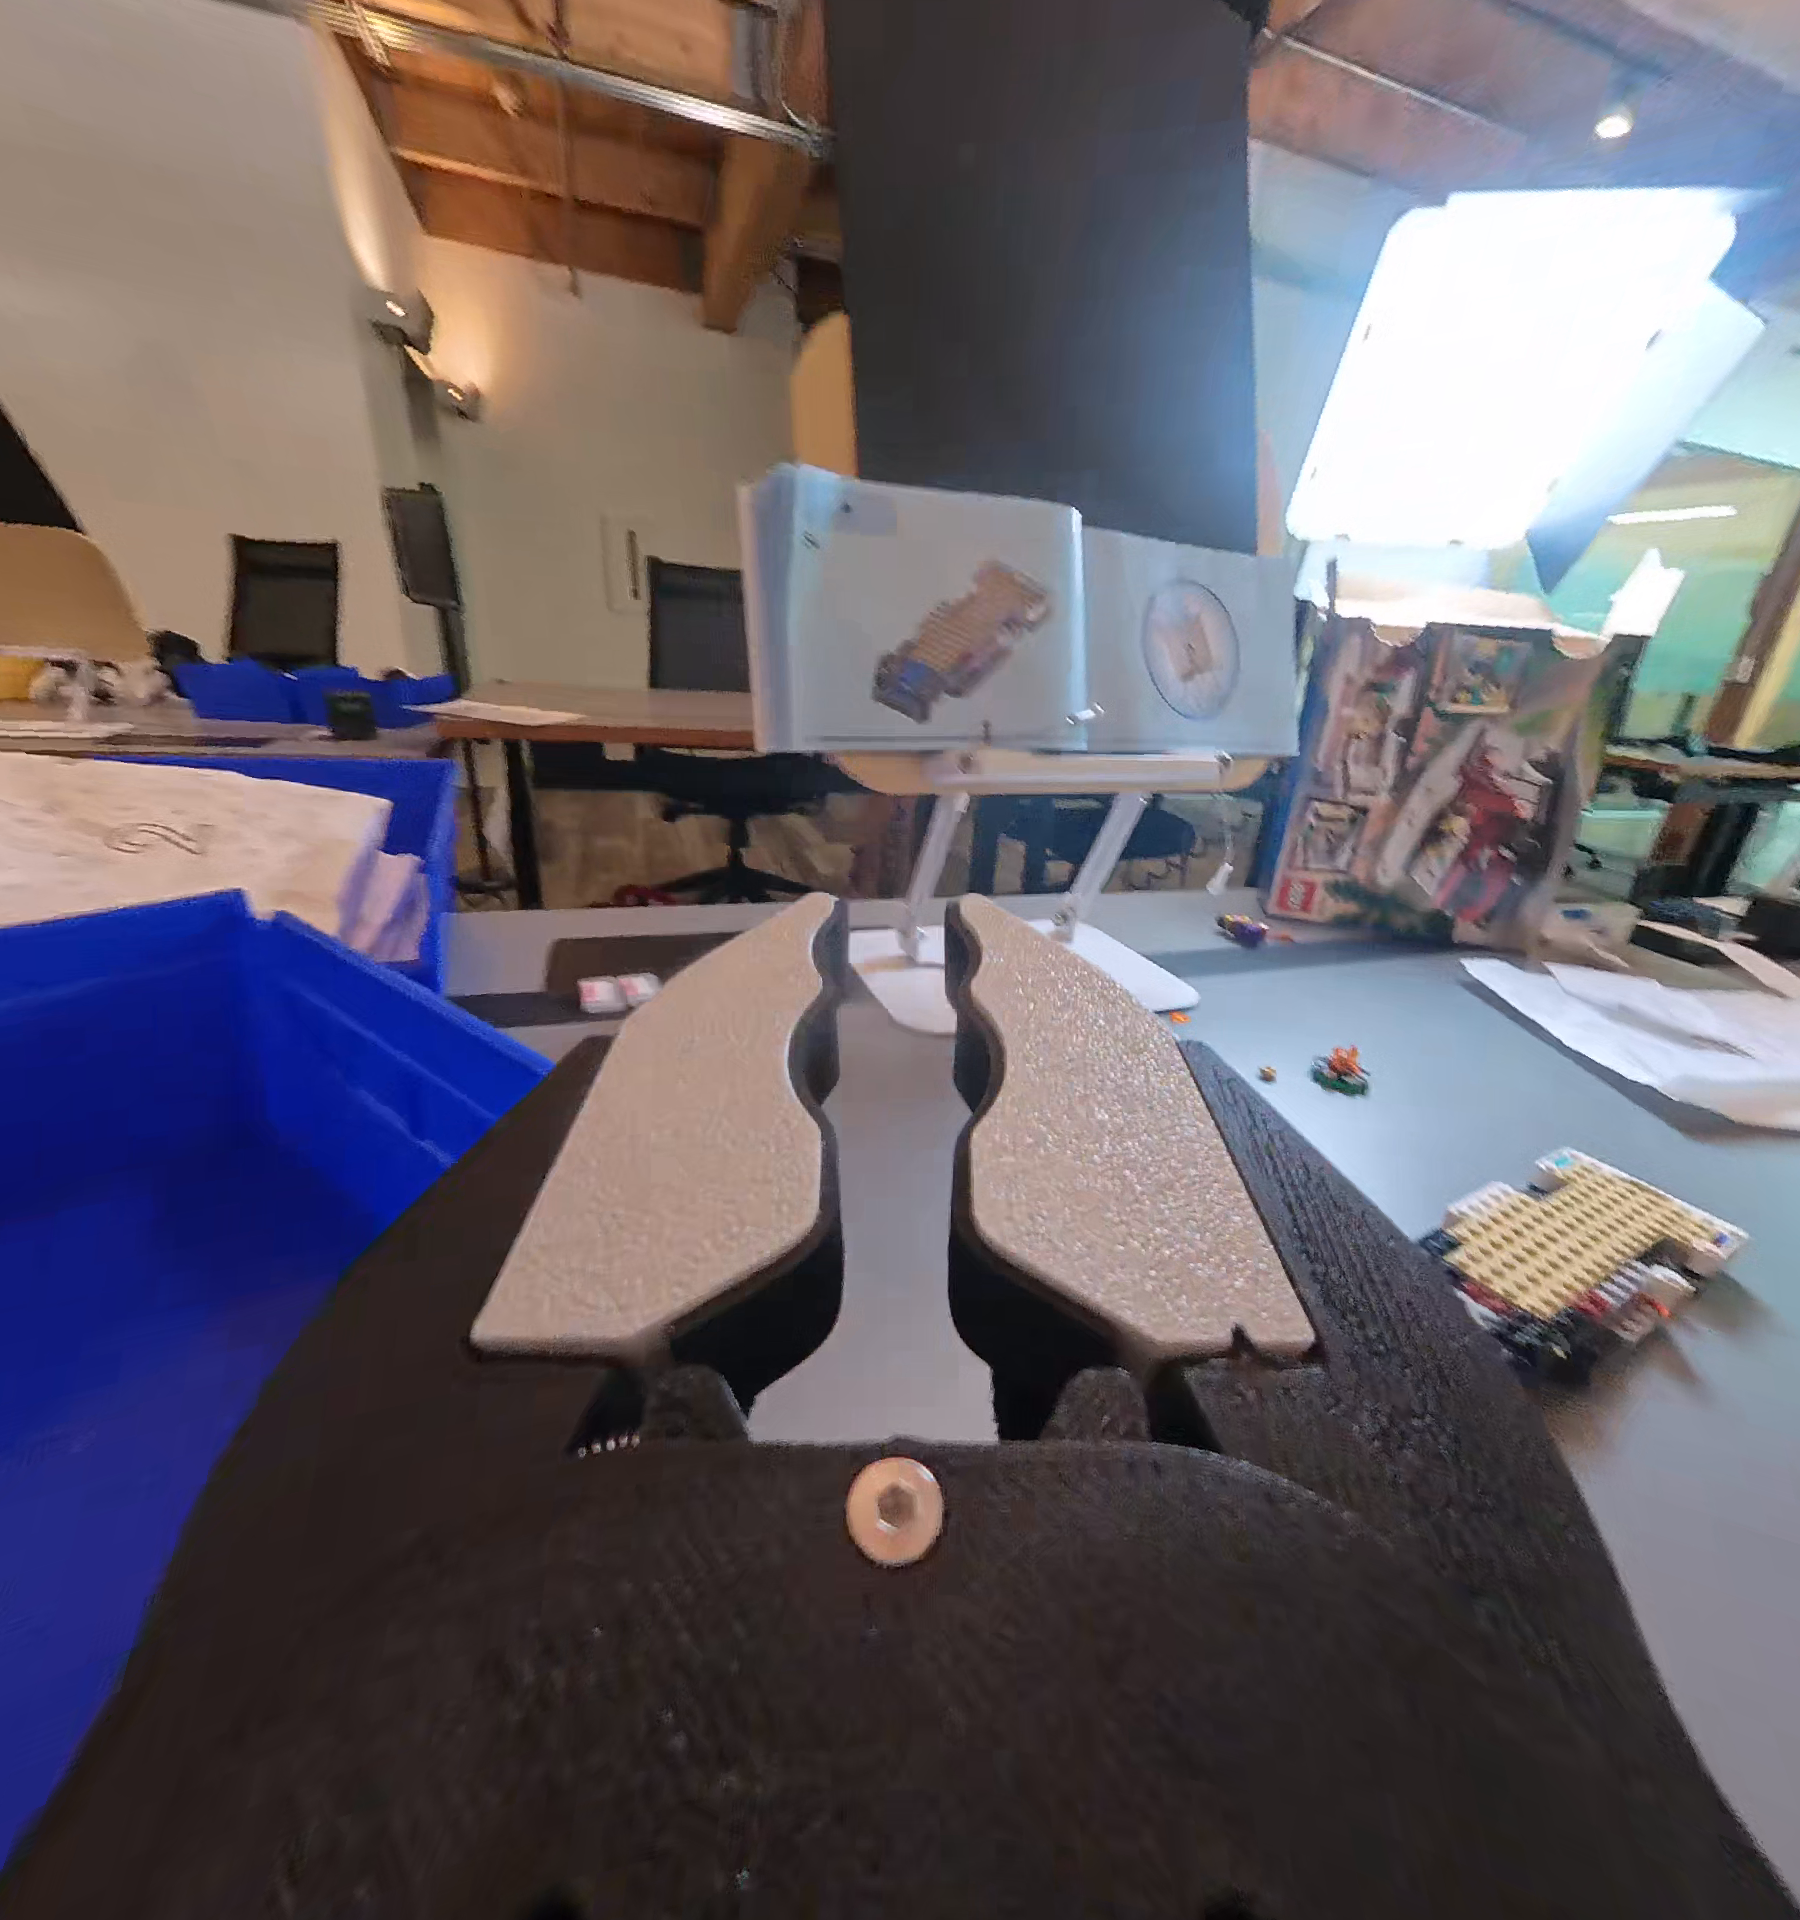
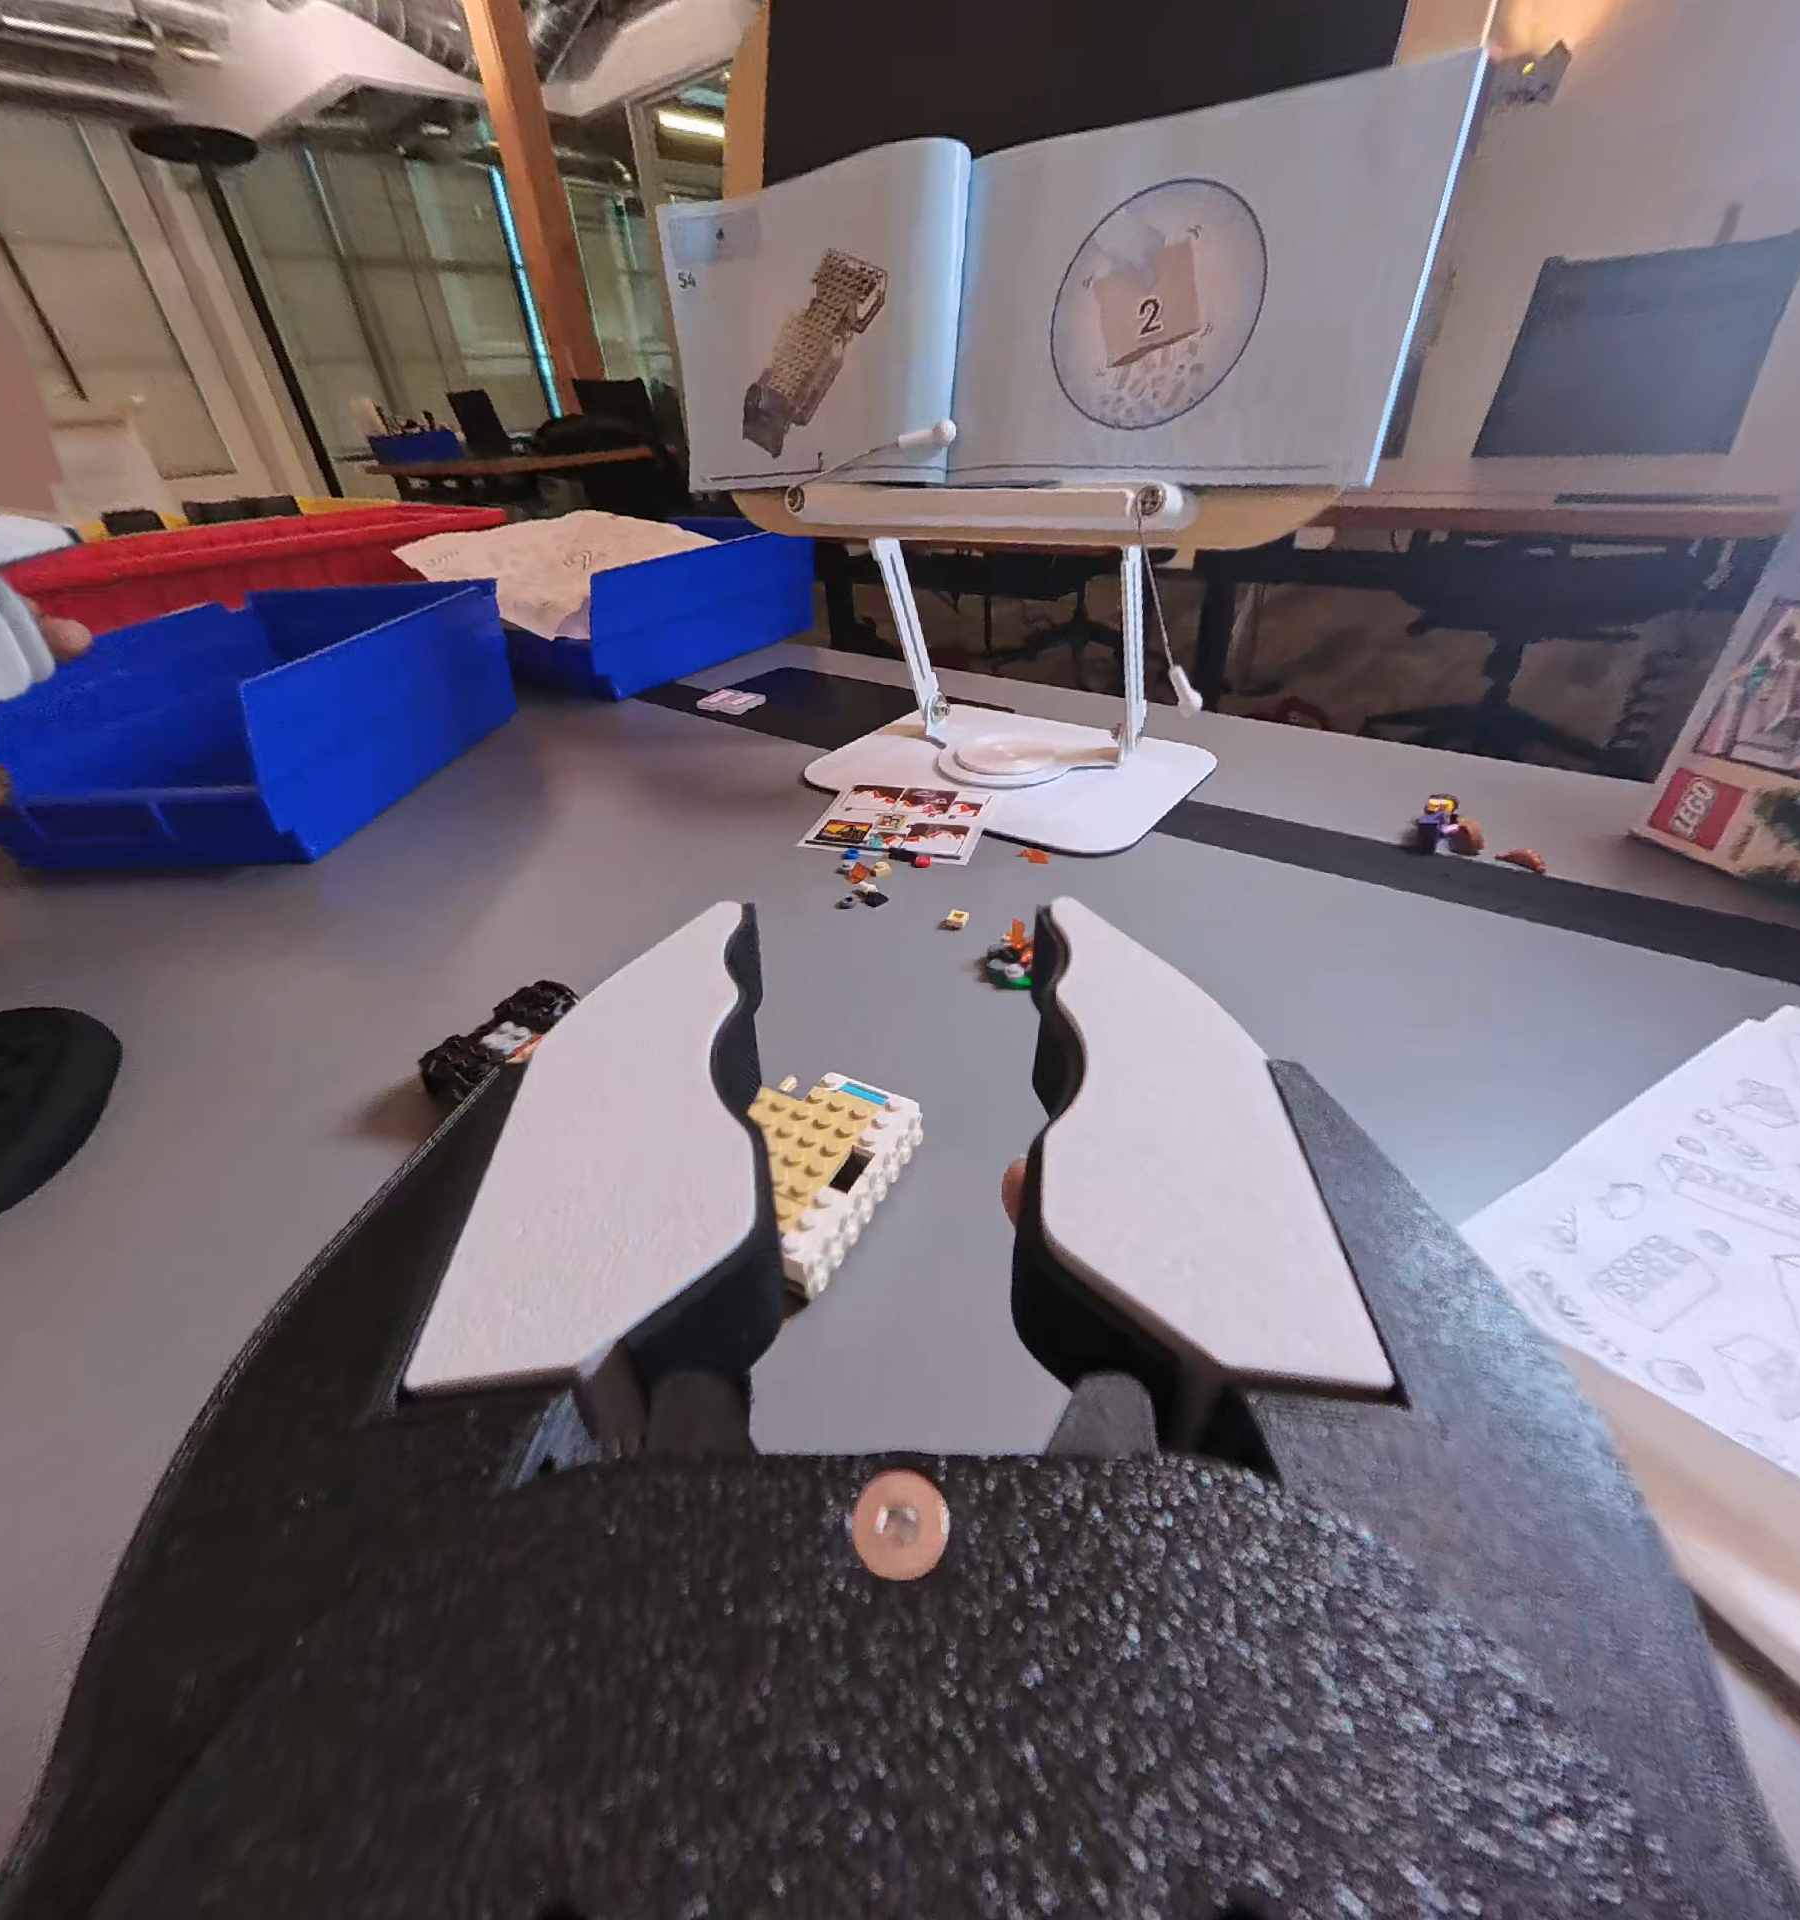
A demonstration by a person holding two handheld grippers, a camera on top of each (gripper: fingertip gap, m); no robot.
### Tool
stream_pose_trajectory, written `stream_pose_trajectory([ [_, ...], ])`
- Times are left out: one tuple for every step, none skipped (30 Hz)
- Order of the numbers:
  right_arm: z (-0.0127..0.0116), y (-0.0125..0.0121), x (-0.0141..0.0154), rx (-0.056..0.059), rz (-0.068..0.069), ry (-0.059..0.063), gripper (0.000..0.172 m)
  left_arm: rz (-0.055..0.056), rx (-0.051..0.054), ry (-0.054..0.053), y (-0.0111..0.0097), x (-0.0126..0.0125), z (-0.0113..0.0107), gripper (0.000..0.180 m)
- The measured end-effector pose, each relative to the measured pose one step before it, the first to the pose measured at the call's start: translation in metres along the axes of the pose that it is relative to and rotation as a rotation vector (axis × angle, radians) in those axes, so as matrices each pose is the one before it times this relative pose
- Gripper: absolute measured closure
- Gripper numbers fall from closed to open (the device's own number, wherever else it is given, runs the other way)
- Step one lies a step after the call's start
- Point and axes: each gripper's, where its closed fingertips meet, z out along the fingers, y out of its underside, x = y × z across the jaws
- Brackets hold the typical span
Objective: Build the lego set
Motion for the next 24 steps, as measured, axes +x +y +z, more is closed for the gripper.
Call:
stream_pose_trajectory([
  [0.00066,0.00331,-0.00243,-0.0108,0.0172,-0.0121,0.121,0.0261,0.0186,-0.0514,-0.00648,-0.01127,-0.00539,0.163],
  [0.00108,0.00303,-0.00228,-0.0144,-0.001,-0.0066,0.122,0.0323,0.001,-0.0641,-0.00609,-0.01508,-0.00601,0.164],
  [0.00109,0.00212,-0.00145,-0.0092,-0.0126,0.0006,0.122,0.0263,-0.0018,-0.0614,-0.0073,-0.01695,-0.00649,0.163],
  [0.00126,0.00166,-0.00189,-0.0051,-0.0118,-0.0019,0.122,0.0334,-0.018,-0.0495,-0.00614,-0.01766,-0.00548,0.163],
  [0.00167,0.00242,-0.00272,-0.0088,-0.0057,-0.0095,0.123,0.0547,-0.05,-0.0427,-0.00215,-0.01905,-0.00344,0.163],
  [0.00185,0.00293,-0.00263,-0.0119,-0.001,-0.01,0.123,0.0631,-0.074,-0.0457,0.00145,-0.02135,-0.00149,0.163],
  [0.00193,0.00282,-0.00262,-0.0113,-0.0004,-0.0099,0.123,0.0488,-0.0592,-0.0286,-0.00005,-0.01939,0.00019,0.163],
  [0.00169,0.00251,-0.00278,-0.0103,-0.0026,-0.0111,0.123,0.0347,-0.0523,0.0106,-0.00059,-0.01379,0.00196,0.164],
  [0.0015,0.00194,-0.00222,-0.0082,-0.0061,-0.0083,0.123,0.0198,-0.0703,0.0251,0.00243,-0.01126,0.00337,0.162],
  [0.0012,0.00128,-0.00173,-0.0059,-0.0105,-0.0051,0.123,0.0192,-0.072,0.0217,0.00354,-0.01053,0.00419,0.16],
  [0.00083,0.00102,-0.00109,-0.0053,-0.013,-0.0021,0.123,0.0311,-0.0663,0.0292,0.00394,-0.00739,0.00448,0.16],
  [0.00046,0.00072,-0.00027,-0.0044,-0.0127,0.0021,0.123,0.0296,-0.072,0.022,0.00583,-0.00658,0.00456,0.16],
  [0.00024,0.00073,-0.00011,-0.0028,-0.0119,0.0024,0.124,0.0357,-0.0735,0.0249,0.00676,-0.00435,0.00549,0.16],
  [0.00019,0.00048,-0.0002,-0.0009,-0.0108,0.0,0.124,0.0418,-0.0768,0.0416,0.00815,-0.00059,0.00692,0.16],
  [0.00014,-0.00014,-0.00001,0.0027,-0.0089,-0.0001,0.124,0.0356,-0.0939,0.0492,0.0102,0.00095,0.00919,0.16],
  [0.00026,-0.00045,0.00038,0.005,-0.0062,0.0017,0.124,0.0458,-0.1106,0.0539,0.01173,0.00187,0.0112,0.159],
  [0.0003,-0.0005,0.00027,0.0046,-0.0047,0.0002,0.125,0.0552,-0.1315,0.059,0.01312,0.00268,0.01203,0.156],
  [0.00038,-0.00064,-0.00028,0.0056,-0.0055,-0.0027,0.125,0.0636,-0.1268,0.0497,0.01054,0.00194,0.01248,0.153],
  [0.00006,-0.00085,-0.00032,0.0084,-0.0087,-0.0033,0.125,0.0701,-0.1144,0.0501,0.00759,0.0023,0.01239,0.152],
  [-0.00011,-0.00086,-0.00005,0.0084,-0.0117,0.0001,0.125,0.0549,-0.1095,0.0524,0.0062,0.00158,0.01224,0.149],
  [-0.0004,-0.0007,0.00034,0.008,-0.0129,0.0032,0.125,0.0318,-0.0929,0.0312,0.00293,-0.00261,0.01183,0.148],
  [-0.00077,-0.00088,0.0006,0.0088,-0.0116,0.0053,0.126,0.0241,-0.0806,0.0359,0.00131,-0.00198,0.01103,0.147],
  [-0.00091,-0.00107,0.00101,0.0096,-0.0088,0.0076,0.126,0.0196,-0.0802,0.0375,0.00208,-0.00166,0.01042,0.146],
  [-0.00077,-0.00095,0.00138,0.0086,-0.0075,0.0092,0.127,0.0198,-0.0728,0.0105,0.00213,-0.00514,0.00948,0.144],
])
